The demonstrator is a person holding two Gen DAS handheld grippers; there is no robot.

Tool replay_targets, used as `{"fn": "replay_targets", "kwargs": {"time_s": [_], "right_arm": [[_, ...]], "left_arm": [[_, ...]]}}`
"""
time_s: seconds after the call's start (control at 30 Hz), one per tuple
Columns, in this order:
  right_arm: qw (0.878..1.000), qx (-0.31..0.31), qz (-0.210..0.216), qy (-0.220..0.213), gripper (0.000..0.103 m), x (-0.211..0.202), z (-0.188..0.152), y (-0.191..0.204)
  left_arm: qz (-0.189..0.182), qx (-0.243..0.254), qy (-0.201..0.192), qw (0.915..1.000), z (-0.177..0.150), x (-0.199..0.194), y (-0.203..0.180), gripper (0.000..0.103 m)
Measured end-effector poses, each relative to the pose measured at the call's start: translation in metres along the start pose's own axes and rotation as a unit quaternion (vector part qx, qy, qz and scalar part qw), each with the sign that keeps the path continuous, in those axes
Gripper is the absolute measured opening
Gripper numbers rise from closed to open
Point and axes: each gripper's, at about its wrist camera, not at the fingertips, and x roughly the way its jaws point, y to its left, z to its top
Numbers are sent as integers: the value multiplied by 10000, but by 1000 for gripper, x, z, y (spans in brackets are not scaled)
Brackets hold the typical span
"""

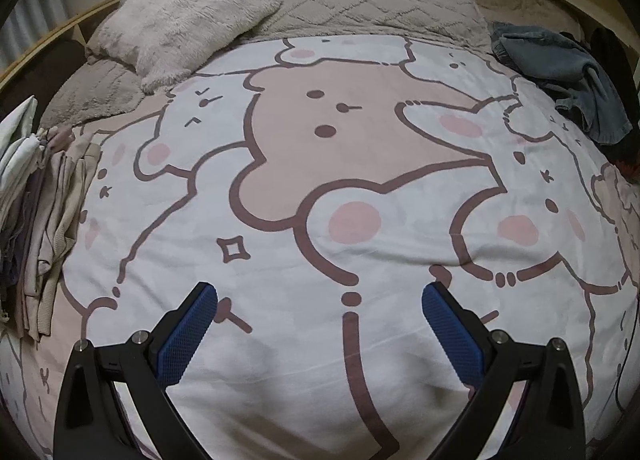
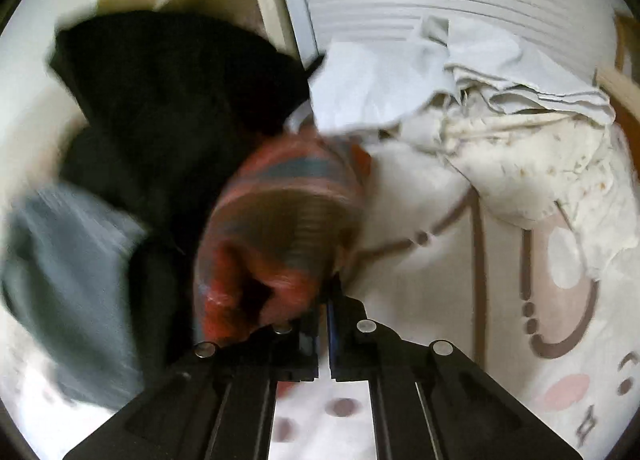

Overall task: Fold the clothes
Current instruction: 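Grasp the red plaid scarf with the right gripper and lift it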

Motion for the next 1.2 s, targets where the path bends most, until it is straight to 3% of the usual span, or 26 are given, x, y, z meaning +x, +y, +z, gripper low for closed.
{"fn": "replay_targets", "kwargs": {"time_s": [0.17, 0.3, 0.4, 0.47, 0.53, 0.57, 0.6, 0.63, 0.77, 0.87, 0.93, 1.2], "right_arm": [[9925, 180, 1178, -269, 1, -54, 26, 30], [9762, -740, 1911, -708, 1, -132, 35, 89], [9725, -1495, 1335, -1184, 0, -180, 28, 118], [9719, -1642, 857, -1452, 1, -195, 26, 115], [9790, -1547, 578, -1195, 11, -184, 28, 94], [9824, -1506, 400, -1027, 22, -173, 27, 82], [9851, -1475, 184, -869, 61, -161, 25, 68], [9870, -1442, -33, -710, 85, -148, 22, 55], [9745, -2020, -853, -473, 85, -100, 0, 17], [9445, -2894, -1458, -548, 76, -69, -24, 4], [9303, -3258, -1577, -594, 74, -56, -36, -4], [9378, -3148, -1147, -904, 74, -42, -34, -17]], "left_arm": [[-124, -63, -180, 9997, 2, -17, 2, 103], [-241, -119, -422, 9988, 1, -40, 7, 103], [-309, -165, -547, 9979, -3, -54, 14, 103], [-262, -128, -625, 9976, -8, -61, 17, 103], [-212, -77, -670, 9975, -12, -65, 19, 103], [-189, -52, -680, 9975, -13, -67, 20, 103], [-174, -47, -682, 9975, -14, -68, 21, 103], [-166, -56, -682, 9975, -15, -68, 21, 103], [-136, -91, -646, 9978, -14, -66, 19, 103], [-174, -140, -538, 9983, -13, -58, 15, 103], [-226, -175, -421, 9987, -11, -50, 10, 103], [-279, -86, -229, 9993, -8, -29, -14, 103]]}}
